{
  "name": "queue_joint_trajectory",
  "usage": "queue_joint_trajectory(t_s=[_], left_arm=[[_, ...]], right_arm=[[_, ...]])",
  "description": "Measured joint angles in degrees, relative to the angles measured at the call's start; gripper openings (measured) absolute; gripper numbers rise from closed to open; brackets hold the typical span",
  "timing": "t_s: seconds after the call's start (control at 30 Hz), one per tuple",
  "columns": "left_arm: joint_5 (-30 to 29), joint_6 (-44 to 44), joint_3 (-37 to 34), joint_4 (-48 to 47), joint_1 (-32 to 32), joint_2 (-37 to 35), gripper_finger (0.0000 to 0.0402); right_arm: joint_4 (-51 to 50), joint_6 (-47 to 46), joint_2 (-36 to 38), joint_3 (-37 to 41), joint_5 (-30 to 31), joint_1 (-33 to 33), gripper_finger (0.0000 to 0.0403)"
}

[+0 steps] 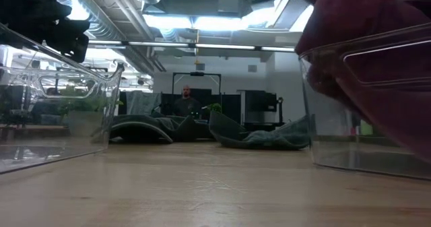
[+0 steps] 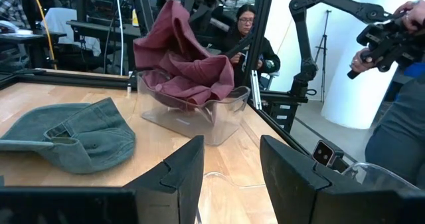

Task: Pick & Place hat
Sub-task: Put the red cap into the right transparent bin

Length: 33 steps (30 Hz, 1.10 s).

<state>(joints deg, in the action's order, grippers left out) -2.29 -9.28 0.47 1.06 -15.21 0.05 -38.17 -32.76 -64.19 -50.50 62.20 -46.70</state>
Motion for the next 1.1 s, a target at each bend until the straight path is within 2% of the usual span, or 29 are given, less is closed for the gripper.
queue_joint_trajectory(t_s=[0.27, 0.43, 0.53, 0.83, 1.1], left_arm=[[0.0, 0.0, 0.0, 0.0, 0.0, 0.0, 0.0143], [0.0, 0.0, 0.0, 0.0, 0.0, 0.0, 0.0143], [0.0, 0.0, 0.0, 0.0, 0.0, 0.0, 0.0143], [0.0, 0.0, 0.0, 0.0, 0.0, 0.0, 0.0143], [0.0, 0.0, 0.0, 0.0, 0.0, 0.0, 0.0143]], right_arm=[[-5.1, 0.2, 0.8, -9.8, -2.7, -1.2, 0.0014], [-12.2, 1.7, 0.8, -17.4, -9.1, -2.2, 0.0014], [-15.7, 1.8, 0.8, -20.0, -9.8, -3.3, 0.0014], [-20.9, 5.6, 0.7, -18.5, -12.9, -8.1, 0.0014], [-20.0, 15.7, 0.1, -14.3, -12.8, -11.9, 0.0014]])
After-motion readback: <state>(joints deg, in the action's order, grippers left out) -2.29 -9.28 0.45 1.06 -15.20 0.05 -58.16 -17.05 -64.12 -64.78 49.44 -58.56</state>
